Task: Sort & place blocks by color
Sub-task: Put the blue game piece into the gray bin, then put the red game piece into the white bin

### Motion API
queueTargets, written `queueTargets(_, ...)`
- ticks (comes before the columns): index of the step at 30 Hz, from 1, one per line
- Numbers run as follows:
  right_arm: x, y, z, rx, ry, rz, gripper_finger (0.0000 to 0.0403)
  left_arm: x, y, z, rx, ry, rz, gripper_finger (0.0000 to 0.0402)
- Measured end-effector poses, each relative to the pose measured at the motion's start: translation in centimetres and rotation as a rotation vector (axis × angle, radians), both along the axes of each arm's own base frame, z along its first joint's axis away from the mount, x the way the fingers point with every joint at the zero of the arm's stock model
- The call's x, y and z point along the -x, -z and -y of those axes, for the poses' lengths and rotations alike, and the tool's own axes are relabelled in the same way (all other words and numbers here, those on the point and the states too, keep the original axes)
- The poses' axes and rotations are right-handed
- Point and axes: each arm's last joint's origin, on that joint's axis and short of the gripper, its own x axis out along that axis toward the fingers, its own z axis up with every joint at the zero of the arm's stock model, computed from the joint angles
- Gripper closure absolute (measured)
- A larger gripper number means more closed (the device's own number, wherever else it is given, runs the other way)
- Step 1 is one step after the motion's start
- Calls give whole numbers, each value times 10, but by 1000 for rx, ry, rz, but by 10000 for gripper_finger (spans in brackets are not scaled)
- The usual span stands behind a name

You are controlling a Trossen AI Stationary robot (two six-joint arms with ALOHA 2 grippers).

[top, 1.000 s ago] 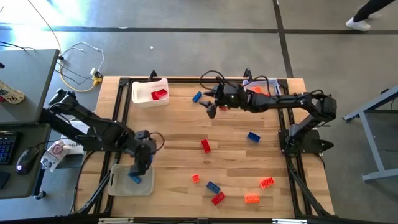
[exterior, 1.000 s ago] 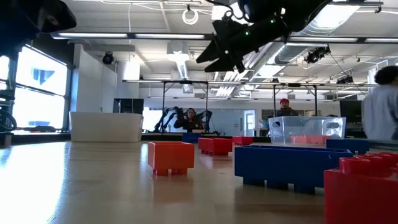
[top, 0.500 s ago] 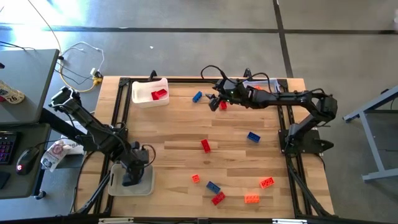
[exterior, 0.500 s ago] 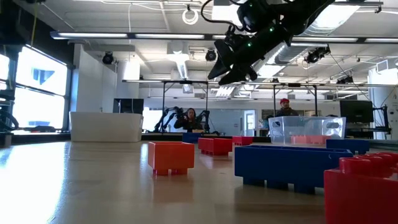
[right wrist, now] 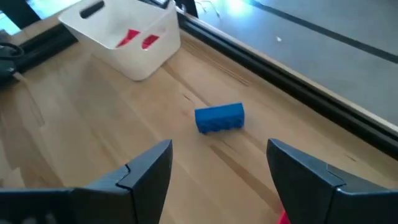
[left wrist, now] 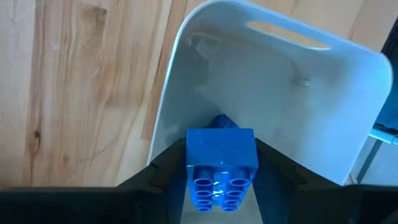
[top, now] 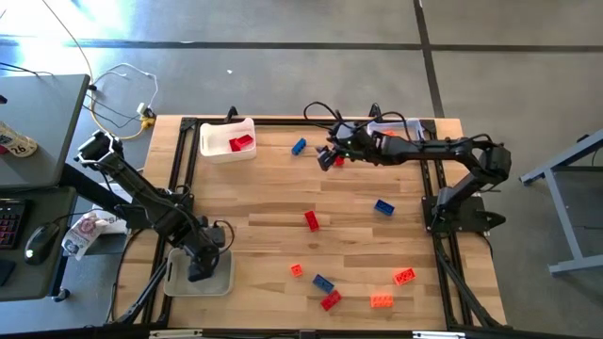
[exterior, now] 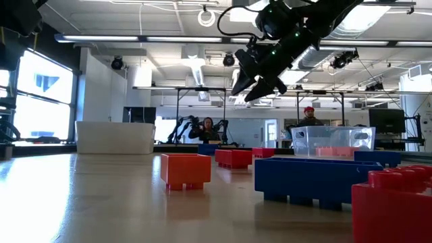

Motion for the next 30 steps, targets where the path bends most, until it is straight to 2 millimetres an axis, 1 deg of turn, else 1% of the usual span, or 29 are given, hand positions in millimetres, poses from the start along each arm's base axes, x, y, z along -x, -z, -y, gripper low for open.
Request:
queueTargets(4,0,7,0,-30,24,-31,155,-1,0,0,4,-24,6,258)
queueTargets(9,-5,27,3,-59,69,-85,155,-4,-1,2,13,-28,50,244)
queueTargets(13,-8,39,6,-60,140,-115,155,-5,-1,2,14,-28,53,230)
queueTargets(21,-6,55,16,-116,258,-132,155,-4,-1,2,11,-29,52,197)
queueTargets(30,0,76,26,-177,329,-213,155,-4,-1,2,19,4,52,191)
